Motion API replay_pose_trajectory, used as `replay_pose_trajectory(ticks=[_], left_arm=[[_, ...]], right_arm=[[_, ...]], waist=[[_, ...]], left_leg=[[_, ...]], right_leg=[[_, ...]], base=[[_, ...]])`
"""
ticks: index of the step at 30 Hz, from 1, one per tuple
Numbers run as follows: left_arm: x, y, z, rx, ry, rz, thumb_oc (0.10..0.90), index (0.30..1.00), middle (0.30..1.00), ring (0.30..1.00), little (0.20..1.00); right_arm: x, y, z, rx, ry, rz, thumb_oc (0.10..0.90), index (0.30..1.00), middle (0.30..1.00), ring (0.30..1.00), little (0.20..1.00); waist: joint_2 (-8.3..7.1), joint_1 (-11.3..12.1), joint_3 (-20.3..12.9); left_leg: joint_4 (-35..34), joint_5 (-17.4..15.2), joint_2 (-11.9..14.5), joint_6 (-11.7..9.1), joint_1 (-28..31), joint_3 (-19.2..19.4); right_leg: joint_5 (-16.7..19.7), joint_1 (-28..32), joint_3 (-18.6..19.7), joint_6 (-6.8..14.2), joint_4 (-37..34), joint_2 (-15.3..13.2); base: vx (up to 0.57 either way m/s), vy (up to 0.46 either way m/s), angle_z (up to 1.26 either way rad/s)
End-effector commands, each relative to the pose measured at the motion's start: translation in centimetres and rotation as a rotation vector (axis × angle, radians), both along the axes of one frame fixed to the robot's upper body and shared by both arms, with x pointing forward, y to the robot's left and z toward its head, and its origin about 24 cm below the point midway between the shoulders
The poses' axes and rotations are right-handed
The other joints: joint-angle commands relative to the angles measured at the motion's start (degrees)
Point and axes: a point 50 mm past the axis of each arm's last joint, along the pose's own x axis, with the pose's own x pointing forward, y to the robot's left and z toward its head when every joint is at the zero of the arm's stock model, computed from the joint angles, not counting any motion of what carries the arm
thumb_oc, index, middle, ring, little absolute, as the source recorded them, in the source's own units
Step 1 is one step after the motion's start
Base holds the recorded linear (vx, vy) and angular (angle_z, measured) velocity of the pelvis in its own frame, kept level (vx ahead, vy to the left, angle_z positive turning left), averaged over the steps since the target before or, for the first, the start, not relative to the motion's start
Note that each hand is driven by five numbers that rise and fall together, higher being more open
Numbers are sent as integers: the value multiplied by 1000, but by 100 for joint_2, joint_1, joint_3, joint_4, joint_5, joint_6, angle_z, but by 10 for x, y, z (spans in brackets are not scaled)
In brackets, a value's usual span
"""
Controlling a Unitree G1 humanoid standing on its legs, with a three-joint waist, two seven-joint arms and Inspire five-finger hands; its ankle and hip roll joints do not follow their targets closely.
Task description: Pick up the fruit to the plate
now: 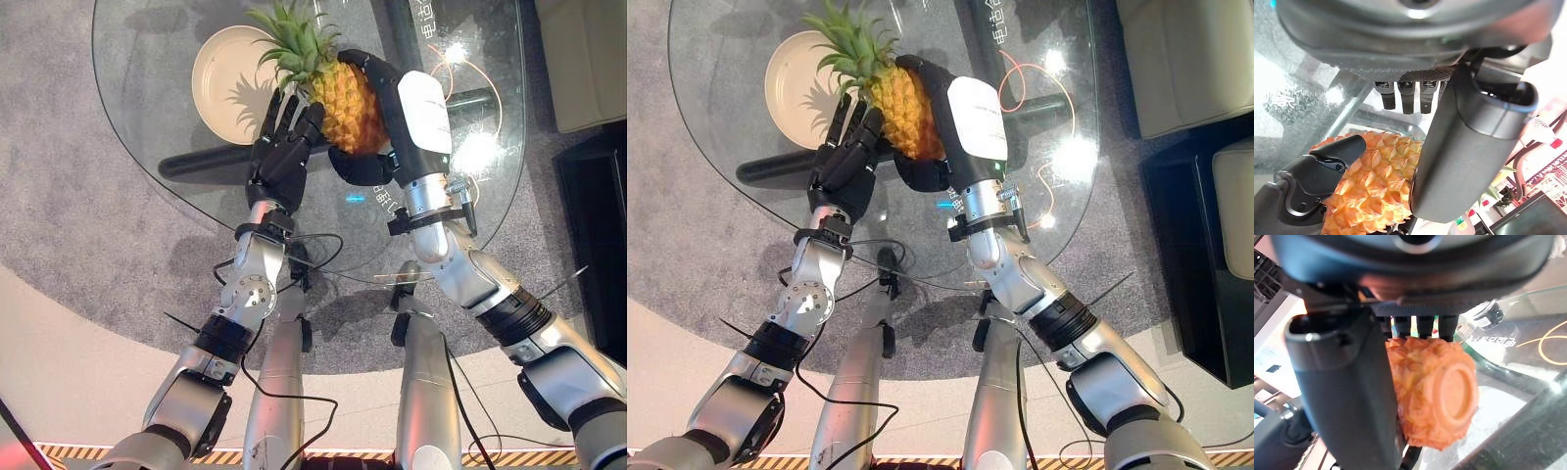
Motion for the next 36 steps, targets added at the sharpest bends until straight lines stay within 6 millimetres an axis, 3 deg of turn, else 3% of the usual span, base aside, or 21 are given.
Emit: replay_pose_trajectory(ticks=[1, 24, 25, 26, 27, 36], left_arm=[[-13, -12, 71, -122, -338, -71, 800, 900, 900, 900, 900], [-21, 0, 79, -89, -467, -50, 800, 900, 900, 900, 900], [-22, 1, 82, -89, -496, -43, 663, 782, 782, 782, 763], [-22, 2, 81, -86, -491, -31, 144, 338, 338, 338, 244], [-22, 2, 82, -90, -490, -33, 100, 300, 300, 300, 200], [-20, 0, 81, -51, -476, -52, 100, 300, 300, 300, 200]], right_arm=[[-47, 49, 54, -64, -284, 313, 100, 300, 300, 300, 200], [-44, 38, 44, -175, -254, 318, 100, 300, 300, 300, 200], [-45, 39, 45, -181, -262, 324, 100, 300, 300, 300, 200], [-45, 39, 44, -183, -259, 330, 100, 300, 300, 300, 200], [-46, 39, 44, -187, -264, 337, 100, 300, 300, 300, 200], [-56, 48, 49, -291, -322, 410, 100, 300, 300, 300, 200]], waist=[[-4, -4, -114], [-44, -10, -114], [-44, -3, -114], [-47, -4, -114], [-48, -4, -114], [-60, 12, -114]], left_leg=[[238, -604, -317, 71, 185, 285], [279, -634, -309, 82, 145, 264], [276, -596, -313, 88, 91, 259], [280, -634, -314, 82, 137, 257], [281, -630, -315, 83, 132, 255], [269, -592, -311, 79, 105, 239]], right_leg=[[703, 483, -267, 144, -1262, 160], [695, 459, -287, 159, -1235, 145], [742, 419, -297, 150, -1261, 146], [697, 462, -298, 156, -1246, 142], [703, 460, -301, 156, -1250, 145], [746, 449, -313, 163, -1273, 154]], base=[[0, 0, 0], [0, 0, 0], [0, 0, 0], [0, 0, 0], [0, 0, 0], [0, 0, 0]])
